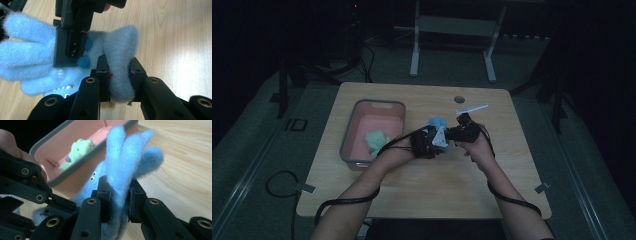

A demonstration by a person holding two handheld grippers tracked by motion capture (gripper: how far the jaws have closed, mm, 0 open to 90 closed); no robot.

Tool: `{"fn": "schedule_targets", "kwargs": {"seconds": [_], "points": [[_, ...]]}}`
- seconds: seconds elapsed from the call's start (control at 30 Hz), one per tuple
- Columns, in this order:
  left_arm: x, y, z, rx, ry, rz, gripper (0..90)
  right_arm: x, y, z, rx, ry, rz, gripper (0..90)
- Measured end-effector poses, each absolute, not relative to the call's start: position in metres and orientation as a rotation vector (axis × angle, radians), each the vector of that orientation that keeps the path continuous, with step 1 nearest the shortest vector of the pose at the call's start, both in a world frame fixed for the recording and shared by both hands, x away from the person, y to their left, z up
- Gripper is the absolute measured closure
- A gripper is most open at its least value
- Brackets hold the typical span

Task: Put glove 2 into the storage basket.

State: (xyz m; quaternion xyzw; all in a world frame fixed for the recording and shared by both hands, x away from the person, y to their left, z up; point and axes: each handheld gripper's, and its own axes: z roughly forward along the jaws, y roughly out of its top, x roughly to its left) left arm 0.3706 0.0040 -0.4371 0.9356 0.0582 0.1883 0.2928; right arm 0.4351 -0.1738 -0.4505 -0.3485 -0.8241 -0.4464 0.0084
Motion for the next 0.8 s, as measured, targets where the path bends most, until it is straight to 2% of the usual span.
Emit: {"fn": "schedule_targets", "kwargs": {"seconds": [0.8], "points": [[0.361,0.068,-0.418,2.535,0.255,0.548,75.6,0.443,-0.101,-0.436,-0.928,-2.583,-1.389,75.8]]}}
